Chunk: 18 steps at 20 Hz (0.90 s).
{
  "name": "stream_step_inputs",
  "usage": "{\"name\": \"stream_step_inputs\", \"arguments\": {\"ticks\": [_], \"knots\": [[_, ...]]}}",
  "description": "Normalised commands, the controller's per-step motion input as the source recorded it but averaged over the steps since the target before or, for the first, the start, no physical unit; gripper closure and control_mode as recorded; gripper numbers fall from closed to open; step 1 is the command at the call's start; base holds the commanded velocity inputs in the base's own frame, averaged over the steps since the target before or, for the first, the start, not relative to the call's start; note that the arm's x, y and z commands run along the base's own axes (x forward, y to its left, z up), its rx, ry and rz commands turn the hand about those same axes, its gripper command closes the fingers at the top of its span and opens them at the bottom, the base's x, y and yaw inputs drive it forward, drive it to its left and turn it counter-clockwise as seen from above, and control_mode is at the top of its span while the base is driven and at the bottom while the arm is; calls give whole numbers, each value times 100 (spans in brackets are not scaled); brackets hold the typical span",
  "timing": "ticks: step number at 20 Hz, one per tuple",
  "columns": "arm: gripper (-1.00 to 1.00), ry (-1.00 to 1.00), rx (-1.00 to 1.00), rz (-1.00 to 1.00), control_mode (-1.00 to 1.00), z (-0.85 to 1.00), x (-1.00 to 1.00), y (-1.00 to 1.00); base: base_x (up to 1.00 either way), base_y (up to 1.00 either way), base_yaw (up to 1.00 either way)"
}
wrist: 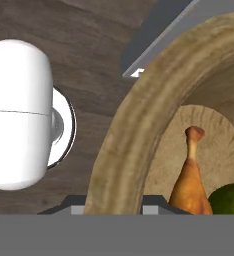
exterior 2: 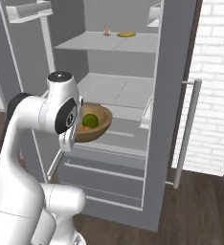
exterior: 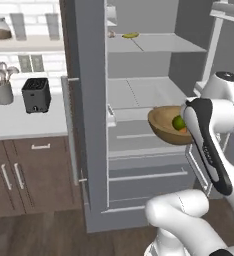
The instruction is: Pick the chicken drumstick and lime from their plates and place them in the bowl. Then put the bowl in the fridge.
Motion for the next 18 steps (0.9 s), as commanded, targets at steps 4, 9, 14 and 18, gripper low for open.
{"name": "stream_step_inputs", "arguments": {"ticks": [4,9,14,18], "knots": [[100,0,0,0,100,0,0,0,73,0,-20],[100,0,0,0,100,0,0,0,70,0,-3],[100,0,0,0,100,0,0,0,68,0,0],[100,0,0,0,100,0,0,0,46,-1,-19]]}}
